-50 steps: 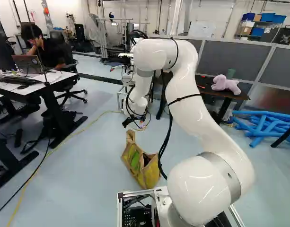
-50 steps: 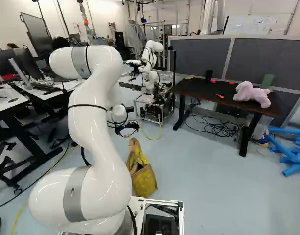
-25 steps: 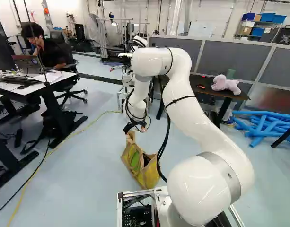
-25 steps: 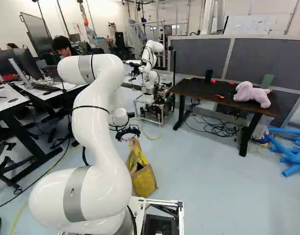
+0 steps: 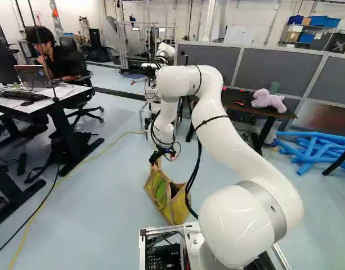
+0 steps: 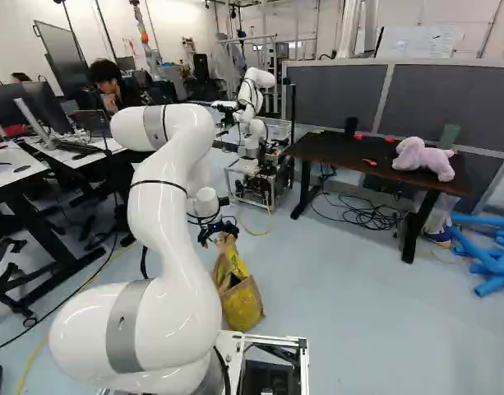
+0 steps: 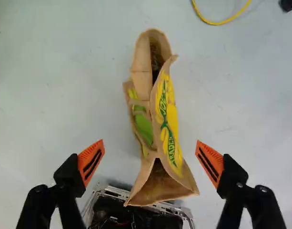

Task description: Pick up the bag on the ground and place it on the table

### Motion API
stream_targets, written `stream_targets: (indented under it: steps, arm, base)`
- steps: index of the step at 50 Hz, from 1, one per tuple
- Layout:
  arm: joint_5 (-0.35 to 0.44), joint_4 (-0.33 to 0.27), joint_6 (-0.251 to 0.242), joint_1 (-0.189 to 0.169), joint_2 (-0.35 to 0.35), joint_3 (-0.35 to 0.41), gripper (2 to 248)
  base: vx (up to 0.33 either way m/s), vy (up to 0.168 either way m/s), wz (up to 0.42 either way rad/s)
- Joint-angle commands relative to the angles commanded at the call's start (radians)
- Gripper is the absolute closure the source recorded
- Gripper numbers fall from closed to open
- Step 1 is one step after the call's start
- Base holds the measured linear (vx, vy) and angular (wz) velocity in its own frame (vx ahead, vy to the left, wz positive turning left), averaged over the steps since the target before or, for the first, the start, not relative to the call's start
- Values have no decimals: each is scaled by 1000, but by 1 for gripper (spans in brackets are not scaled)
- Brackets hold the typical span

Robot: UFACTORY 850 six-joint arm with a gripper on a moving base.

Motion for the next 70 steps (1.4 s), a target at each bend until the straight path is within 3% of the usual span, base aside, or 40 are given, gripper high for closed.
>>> stream_targets:
  steps: [16,38,62,70]
  arm:
    - [-50,-19,0,-7,-63,-52,3]
    - [-56,-22,-6,-14,-148,-123,3]
    - [-56,-22,-230,-14,-238,-197,3]
    - [-56,-22,-258,-14,-268,-223,3]
  base:
    - [0,0,0]
    - [0,0,0]
    - [0,0,0]
    - [0,0,0]
